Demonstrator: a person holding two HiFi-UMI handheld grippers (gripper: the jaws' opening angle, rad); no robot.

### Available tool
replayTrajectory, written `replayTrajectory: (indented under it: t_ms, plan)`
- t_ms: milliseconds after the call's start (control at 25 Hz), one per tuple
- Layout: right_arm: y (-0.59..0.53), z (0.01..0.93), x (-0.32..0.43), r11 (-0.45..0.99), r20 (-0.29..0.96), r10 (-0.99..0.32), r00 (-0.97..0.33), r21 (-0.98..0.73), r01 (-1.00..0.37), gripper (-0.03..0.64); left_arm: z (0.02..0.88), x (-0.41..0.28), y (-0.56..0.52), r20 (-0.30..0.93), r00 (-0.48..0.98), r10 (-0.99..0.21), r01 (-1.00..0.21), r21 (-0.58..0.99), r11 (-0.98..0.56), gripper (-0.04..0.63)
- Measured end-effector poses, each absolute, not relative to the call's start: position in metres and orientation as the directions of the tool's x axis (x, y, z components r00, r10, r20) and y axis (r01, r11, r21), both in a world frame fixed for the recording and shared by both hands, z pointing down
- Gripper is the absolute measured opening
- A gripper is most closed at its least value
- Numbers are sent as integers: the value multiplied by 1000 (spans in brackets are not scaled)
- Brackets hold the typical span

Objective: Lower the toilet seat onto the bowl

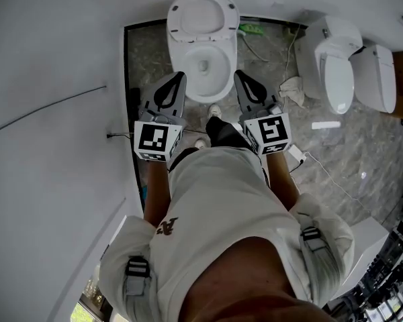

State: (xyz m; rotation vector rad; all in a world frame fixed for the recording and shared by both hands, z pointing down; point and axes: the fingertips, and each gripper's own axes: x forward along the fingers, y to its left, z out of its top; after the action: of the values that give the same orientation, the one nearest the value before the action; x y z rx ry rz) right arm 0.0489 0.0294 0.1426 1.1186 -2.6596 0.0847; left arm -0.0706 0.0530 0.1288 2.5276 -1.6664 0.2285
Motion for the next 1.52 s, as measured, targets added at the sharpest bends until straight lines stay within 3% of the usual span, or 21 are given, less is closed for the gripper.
replayTrajectory:
  t_ms: [880,1520]
  plan:
    - [-111,175,74,762,320,-629,-709,70,-644,21,167,-65,-83,265,274,-925,-956,-29,-292,23]
    - [-163,208,67,686,349,-700,-623,84,-723,21,203,-90,-146,302,333,-893,-935,-17,-354,23]
